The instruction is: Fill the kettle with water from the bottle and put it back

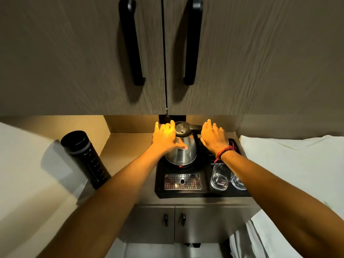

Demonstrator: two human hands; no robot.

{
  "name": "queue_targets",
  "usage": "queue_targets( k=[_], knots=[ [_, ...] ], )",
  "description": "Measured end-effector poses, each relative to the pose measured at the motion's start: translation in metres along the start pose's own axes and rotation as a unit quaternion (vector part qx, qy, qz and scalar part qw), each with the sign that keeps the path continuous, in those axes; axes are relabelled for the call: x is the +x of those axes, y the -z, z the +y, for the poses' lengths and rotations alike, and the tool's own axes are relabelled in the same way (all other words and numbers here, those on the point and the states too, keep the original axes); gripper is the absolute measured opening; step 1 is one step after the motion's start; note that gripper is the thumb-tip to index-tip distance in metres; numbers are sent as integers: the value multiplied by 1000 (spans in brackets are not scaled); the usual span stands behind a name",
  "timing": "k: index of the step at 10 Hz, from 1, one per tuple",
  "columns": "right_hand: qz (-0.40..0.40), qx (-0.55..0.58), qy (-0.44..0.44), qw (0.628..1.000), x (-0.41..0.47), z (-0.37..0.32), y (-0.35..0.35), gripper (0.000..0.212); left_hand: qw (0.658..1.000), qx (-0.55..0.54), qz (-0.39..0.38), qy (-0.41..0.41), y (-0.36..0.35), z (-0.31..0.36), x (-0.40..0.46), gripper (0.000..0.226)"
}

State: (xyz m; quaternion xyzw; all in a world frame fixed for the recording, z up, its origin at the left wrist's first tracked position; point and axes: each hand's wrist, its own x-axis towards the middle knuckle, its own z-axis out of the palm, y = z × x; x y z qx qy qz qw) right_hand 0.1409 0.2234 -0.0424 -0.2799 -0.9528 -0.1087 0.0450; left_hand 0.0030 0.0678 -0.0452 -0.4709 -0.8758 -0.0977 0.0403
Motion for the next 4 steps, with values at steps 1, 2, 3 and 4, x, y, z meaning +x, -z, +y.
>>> queue_targets(
  k=[1, 2, 3, 4],
  knots=[
    [7, 14, -9, 1000, -13, -5, 5, 73, 999, 39, 7, -1, 7, 6, -10, 130],
    [72, 24, 15, 997, -44, -12, 19, 72, 997, 60, 55, -15, 22, 10, -34, 113],
    [132, 26, 51, 990, -66, -17, 47, 66, 989, 71, 120, -47, 43, 14, -57, 94],
    [203, 62, 67, 975, -118, -27, 108, 55, 963, 44, 245, -104, 88, 26, -108, 64]
  ],
)
